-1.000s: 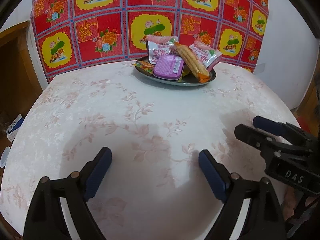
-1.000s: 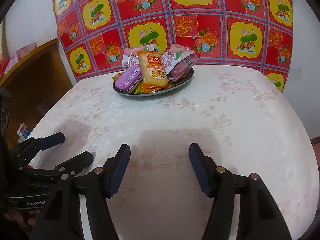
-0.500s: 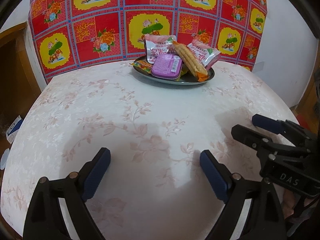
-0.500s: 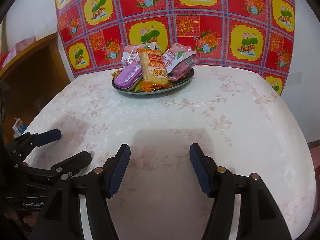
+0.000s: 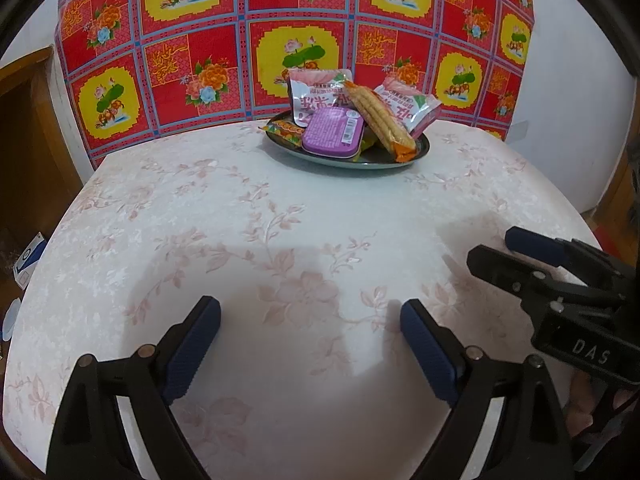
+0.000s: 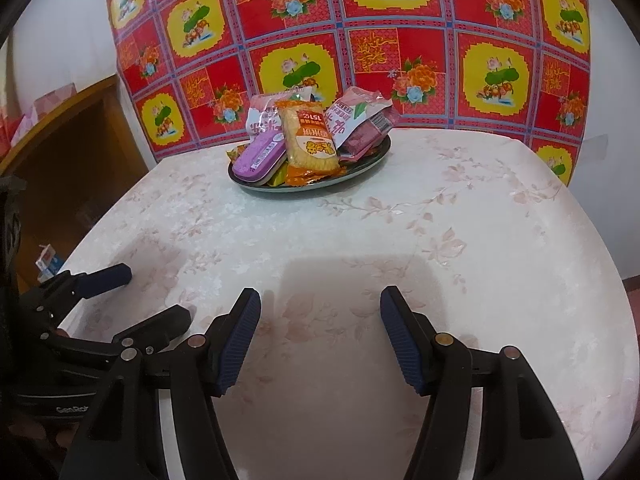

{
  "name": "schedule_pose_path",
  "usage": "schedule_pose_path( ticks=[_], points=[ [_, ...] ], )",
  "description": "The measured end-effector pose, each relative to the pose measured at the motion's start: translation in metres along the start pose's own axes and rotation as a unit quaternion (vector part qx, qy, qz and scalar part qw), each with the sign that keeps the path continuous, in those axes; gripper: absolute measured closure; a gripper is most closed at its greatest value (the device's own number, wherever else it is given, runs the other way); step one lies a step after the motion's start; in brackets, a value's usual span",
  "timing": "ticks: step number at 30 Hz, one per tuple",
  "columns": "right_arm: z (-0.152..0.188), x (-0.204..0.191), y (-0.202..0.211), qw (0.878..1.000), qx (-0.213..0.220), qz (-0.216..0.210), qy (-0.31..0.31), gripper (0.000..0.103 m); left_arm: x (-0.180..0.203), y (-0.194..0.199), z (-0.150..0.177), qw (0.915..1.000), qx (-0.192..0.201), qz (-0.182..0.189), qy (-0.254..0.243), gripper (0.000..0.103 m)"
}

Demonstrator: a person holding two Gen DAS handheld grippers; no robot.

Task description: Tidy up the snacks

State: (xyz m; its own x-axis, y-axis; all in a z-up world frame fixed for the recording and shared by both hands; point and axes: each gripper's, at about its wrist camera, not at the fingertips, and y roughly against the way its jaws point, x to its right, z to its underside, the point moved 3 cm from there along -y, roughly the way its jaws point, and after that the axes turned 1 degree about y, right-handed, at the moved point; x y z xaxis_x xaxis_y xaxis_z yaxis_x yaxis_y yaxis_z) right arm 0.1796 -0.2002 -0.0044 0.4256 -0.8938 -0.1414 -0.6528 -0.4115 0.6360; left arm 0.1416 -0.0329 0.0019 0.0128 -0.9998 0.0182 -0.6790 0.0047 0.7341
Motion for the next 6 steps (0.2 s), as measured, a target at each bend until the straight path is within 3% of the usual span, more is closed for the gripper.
schedule_pose_path(
  ticks=[6],
  points=[
    [-0.0001, -0.0001, -0.0003, 1.0, -0.001, 0.002, 0.002, 0.038, 0.0, -0.0002, -0.0002, 1.0, 0.0, 0.0, 0.0, 0.009]
  ],
)
